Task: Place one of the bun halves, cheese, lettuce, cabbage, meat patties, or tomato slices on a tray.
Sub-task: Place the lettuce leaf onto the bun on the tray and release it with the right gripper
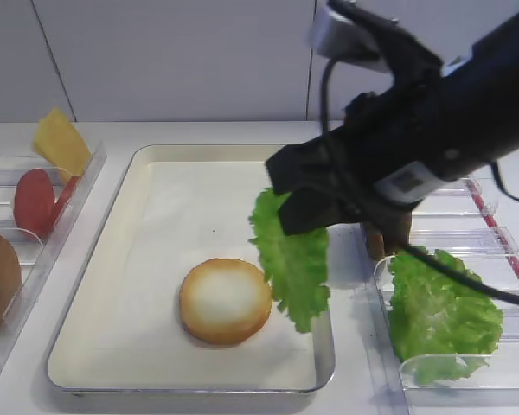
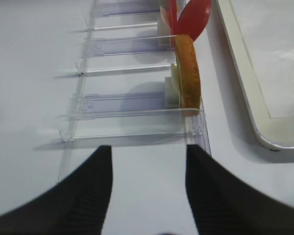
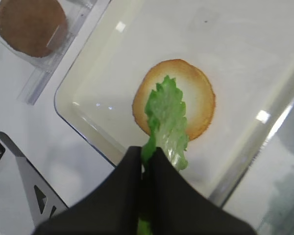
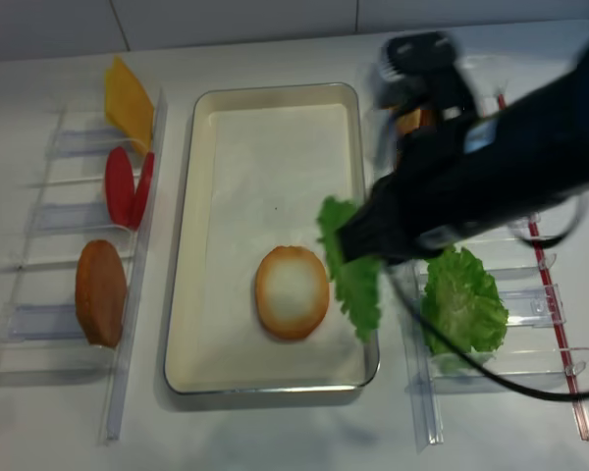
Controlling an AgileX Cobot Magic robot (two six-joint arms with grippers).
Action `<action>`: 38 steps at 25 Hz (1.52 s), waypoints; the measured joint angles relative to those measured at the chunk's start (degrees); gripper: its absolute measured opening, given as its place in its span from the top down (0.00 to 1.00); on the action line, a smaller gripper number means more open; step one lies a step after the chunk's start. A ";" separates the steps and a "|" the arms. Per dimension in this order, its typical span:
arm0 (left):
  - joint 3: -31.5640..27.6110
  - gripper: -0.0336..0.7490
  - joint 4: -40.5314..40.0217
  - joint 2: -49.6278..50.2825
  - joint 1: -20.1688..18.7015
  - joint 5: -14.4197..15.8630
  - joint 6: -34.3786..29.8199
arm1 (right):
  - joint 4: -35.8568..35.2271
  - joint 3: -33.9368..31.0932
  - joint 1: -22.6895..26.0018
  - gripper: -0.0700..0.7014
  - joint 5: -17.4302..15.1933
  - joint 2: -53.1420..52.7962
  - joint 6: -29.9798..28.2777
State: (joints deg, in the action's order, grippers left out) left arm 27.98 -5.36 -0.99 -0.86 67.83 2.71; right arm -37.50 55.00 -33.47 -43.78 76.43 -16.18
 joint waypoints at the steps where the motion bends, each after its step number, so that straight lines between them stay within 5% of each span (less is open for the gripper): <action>1: 0.00 0.52 0.00 0.00 0.00 0.00 0.00 | -0.28 1.32 -1.35 0.83 0.39 1.84 0.00; 10: 0.00 0.52 0.00 0.00 0.00 0.00 0.00 | -1.90 12.16 -6.77 0.83 1.61 15.09 0.98; 15: 0.00 0.52 0.00 0.00 0.00 0.00 0.00 | -8.93 13.45 -6.90 0.83 2.27 18.84 -2.20; 23: 0.00 0.52 0.00 0.00 0.00 0.00 0.00 | -9.37 13.45 -6.99 0.83 3.51 22.61 -2.82; 38: 0.00 0.52 0.00 0.00 0.00 0.00 0.00 | 6.66 13.80 -6.99 0.83 4.52 24.08 5.85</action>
State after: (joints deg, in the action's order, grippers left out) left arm 27.98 -5.36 -0.99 -0.86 67.83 2.71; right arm -30.84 68.79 -40.45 -39.27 100.51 -10.33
